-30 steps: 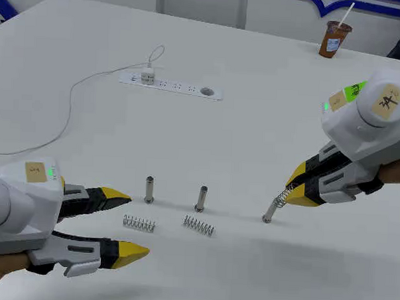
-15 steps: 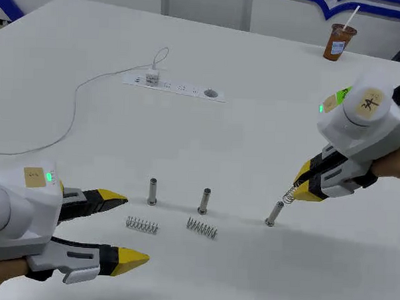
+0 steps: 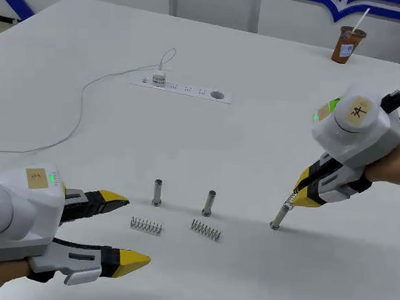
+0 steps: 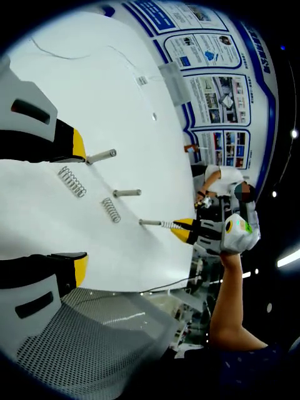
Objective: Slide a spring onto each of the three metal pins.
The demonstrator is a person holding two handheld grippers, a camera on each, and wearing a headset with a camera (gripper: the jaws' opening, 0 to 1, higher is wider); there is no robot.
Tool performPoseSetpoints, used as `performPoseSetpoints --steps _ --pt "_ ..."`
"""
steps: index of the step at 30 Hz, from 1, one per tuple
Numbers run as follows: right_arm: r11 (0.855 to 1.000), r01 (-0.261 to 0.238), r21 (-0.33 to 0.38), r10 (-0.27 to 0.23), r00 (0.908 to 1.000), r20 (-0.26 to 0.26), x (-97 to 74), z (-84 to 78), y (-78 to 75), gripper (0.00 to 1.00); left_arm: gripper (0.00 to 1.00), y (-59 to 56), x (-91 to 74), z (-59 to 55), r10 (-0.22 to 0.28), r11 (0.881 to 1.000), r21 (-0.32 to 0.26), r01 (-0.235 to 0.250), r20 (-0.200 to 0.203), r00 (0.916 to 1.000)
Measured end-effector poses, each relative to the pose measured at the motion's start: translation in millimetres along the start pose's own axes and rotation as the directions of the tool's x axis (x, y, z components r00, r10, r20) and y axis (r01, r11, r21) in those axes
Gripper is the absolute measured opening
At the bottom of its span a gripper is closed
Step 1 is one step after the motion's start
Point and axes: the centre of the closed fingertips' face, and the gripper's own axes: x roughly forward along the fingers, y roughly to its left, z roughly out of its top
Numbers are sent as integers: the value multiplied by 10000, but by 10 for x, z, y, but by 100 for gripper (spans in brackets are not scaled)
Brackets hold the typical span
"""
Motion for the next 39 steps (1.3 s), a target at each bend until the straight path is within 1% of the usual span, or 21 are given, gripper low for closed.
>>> performPoseSetpoints --steps 6,14,18,22,30,32,39 --pt "10000 -94 34 94 10000 -33 38 -2 -10 12 59 11 -9 -13 50 10000 -20 -50 -25 10000" --pt "9997 -249 -8 248 9992 -326 146 -16 0 12 58 18 -17 -37 79 10000 -59 -80 -44 10000" --pt "9996 -282 11 282 9981 -550 226 -52 -5 12 58 10 -23 -46 83 9999 -66 -83 -64 9999" --pt "9994 -320 113 327 9972 -668 311 -87 -28 12 58 8 -31 -48 106 9999 -76 -107 -73 9999" --pt "9986 -384 353 412 9957 -828 486 -137 -11 12 58 -2 -30 -55 135 9999 -99 -136 -93 9999" --pt "9988 -390 310 416 9951 -895 526 -156 -19 12 58 -5 -33 -60 141 9998 -102 -142 -105 9998" --pt "9989 -341 326 370 9949 -934 559 -176 -3 12 58 1 -42 -72 197 9997 -135 -199 -132 9997"
